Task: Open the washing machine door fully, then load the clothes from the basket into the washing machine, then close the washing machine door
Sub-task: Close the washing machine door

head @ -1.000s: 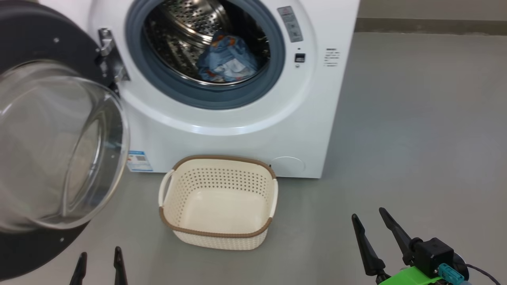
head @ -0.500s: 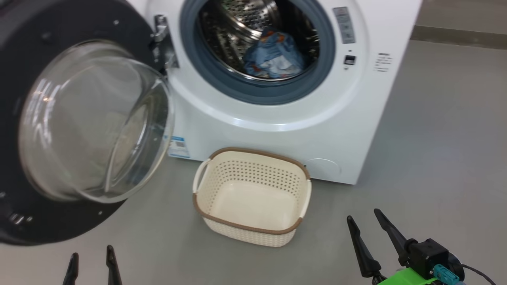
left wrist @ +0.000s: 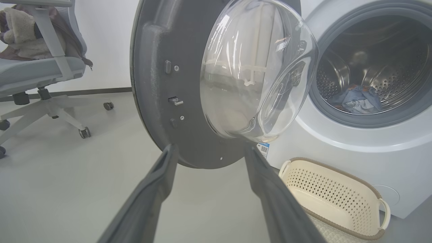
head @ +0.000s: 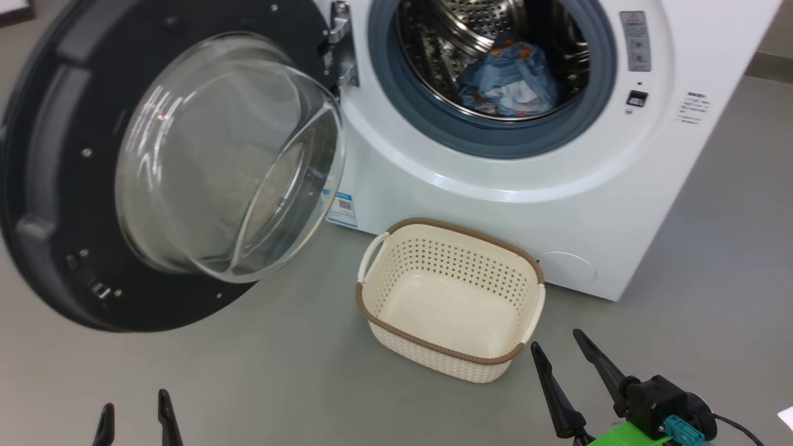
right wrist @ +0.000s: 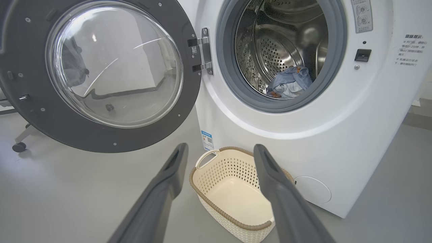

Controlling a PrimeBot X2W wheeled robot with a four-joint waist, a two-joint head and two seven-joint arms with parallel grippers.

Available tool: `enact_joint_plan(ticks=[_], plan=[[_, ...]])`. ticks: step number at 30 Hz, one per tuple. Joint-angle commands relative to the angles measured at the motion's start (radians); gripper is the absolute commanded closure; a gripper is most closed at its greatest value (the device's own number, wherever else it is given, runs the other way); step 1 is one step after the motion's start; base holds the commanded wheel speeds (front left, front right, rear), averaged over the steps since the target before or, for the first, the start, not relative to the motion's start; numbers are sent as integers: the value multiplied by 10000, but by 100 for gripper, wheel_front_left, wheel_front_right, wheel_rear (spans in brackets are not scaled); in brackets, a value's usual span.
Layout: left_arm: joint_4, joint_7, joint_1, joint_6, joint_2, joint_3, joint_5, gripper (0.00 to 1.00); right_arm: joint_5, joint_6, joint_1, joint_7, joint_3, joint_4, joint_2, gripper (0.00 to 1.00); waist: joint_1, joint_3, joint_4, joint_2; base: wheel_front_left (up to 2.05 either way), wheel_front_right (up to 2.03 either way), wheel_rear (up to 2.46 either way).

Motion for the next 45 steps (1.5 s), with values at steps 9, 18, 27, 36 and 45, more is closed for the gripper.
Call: enact_joint_plan(ticks=[9, 18, 27, 36, 45], plan=[[-396, -63, -149, 153, 28, 527, -66, 0, -60, 16, -347, -48, 265, -213, -14, 0, 0, 135, 610, 0, 0, 0, 0], [-596, -63, -137, 331, 28, 719, -232, 0, -55, 16, -563, -48, 452, -109, -41, 0, 0, 258, 728, 0, 0, 0, 0], [-757, -63, -65, 466, 28, 685, -356, 0, 11, 16, -801, -48, 621, 21, -113, 0, 0, 384, 775, 0, 0, 0, 0], [-755, -63, -72, 414, 28, 597, -384, 18, 46, 16, -811, -48, 619, 55, -177, 0, 0, 395, 764, 0, 0, 0, 0], [-581, -63, -170, -82, 28, 812, -741, 100, 79, 16, -664, -48, 561, 39, -148, 0, 0, 307, 727, 0, 0, 0, 0]])
